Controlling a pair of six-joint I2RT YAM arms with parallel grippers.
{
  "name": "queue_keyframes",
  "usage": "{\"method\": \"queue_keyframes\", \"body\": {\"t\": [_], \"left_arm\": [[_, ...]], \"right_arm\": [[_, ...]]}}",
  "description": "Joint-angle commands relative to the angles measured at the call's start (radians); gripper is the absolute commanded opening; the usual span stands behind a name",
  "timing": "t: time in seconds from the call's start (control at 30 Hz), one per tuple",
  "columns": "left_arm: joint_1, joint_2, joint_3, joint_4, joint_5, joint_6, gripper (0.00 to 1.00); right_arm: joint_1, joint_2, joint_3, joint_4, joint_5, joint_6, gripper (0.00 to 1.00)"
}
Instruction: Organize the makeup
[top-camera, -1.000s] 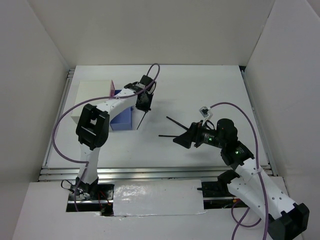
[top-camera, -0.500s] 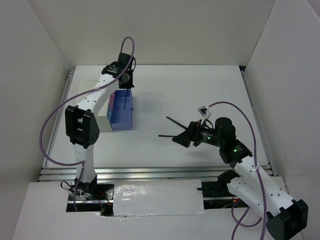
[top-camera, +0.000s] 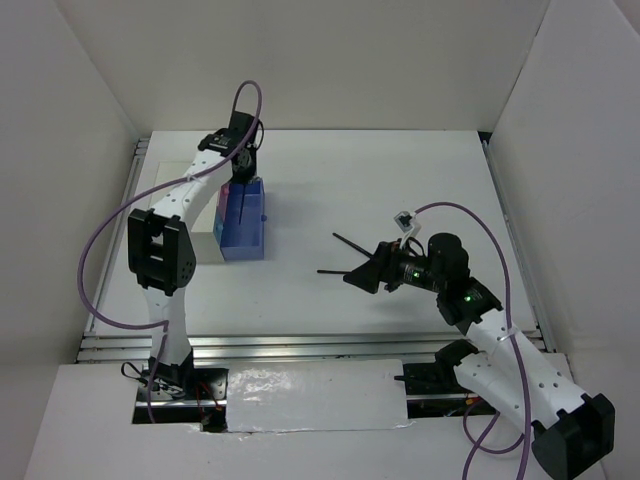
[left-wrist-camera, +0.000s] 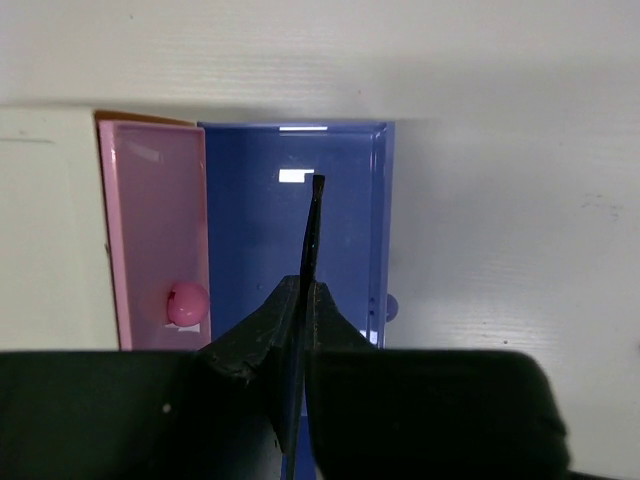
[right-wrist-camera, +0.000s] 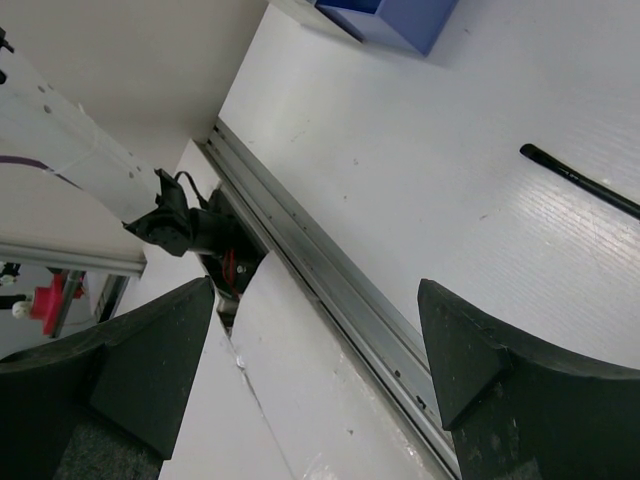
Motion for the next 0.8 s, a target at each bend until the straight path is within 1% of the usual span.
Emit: {"method": "queue_keyframes", "body": {"t": [0.0,0.03,0.13,0.17,0.27,0.43,0.5,0.53,0.57,0.6,0.63,0.67,0.7,0.77], "left_arm": [[-0.001,-0.058,-0.048,0.02,-0.007,-0.001,0.06],[-0.001,-0.071,-0.062,0.023,-0.012,-0.001,0.06],[-0.001,-0.078,-0.096,0.029,-0.024,0.003,0.14],[-0.001,-0.077,-0.097,0.015,-0.027,-0.001,0.31],[-0.001,-0.081,-0.102,0.007,-0.032,-0.004,0.64],[-0.015,-0.13,-0.113,0.033,0.025,0.008,0.74],[-0.035,-0.155,-0.119,0.059,0.058,0.02,0.75],[-0.053,-0.163,-0.125,0.076,0.103,0.034,0.76],[-0.096,-0.172,-0.139,0.111,0.121,0.07,0.81],[-0.12,-0.172,-0.143,0.125,0.143,0.097,0.82],[-0.169,-0.169,-0.146,0.136,0.199,0.124,0.85],[-0.192,-0.164,-0.154,0.147,0.233,0.184,0.86],[-0.211,-0.151,-0.16,0.161,0.258,0.203,0.86],[-0.245,-0.126,-0.153,0.182,0.281,0.185,0.87]], "right_arm": [[0.006,0.004,0.018,0.051,0.009,0.0,0.91],[0.009,0.003,0.018,0.056,0.011,0.001,0.91],[0.008,0.006,0.016,0.061,0.017,0.004,0.91],[0.008,0.009,0.019,0.061,0.017,0.001,0.91],[0.008,0.021,0.026,0.056,0.023,-0.008,0.91],[0.006,0.021,0.032,0.042,0.051,-0.019,0.91],[0.008,0.02,0.03,0.041,0.06,-0.02,0.91],[0.008,0.015,0.033,0.039,0.071,-0.023,0.91],[0.006,0.014,0.036,0.032,0.08,-0.026,0.91],[0.006,0.011,0.038,0.027,0.089,-0.028,0.91],[0.006,0.006,0.039,0.024,0.112,-0.028,0.91],[0.004,-0.002,0.038,0.021,0.123,-0.026,0.91],[0.006,-0.025,0.039,0.016,0.137,-0.025,0.92],[0.006,-0.052,0.041,0.005,0.19,-0.014,0.93]]}}
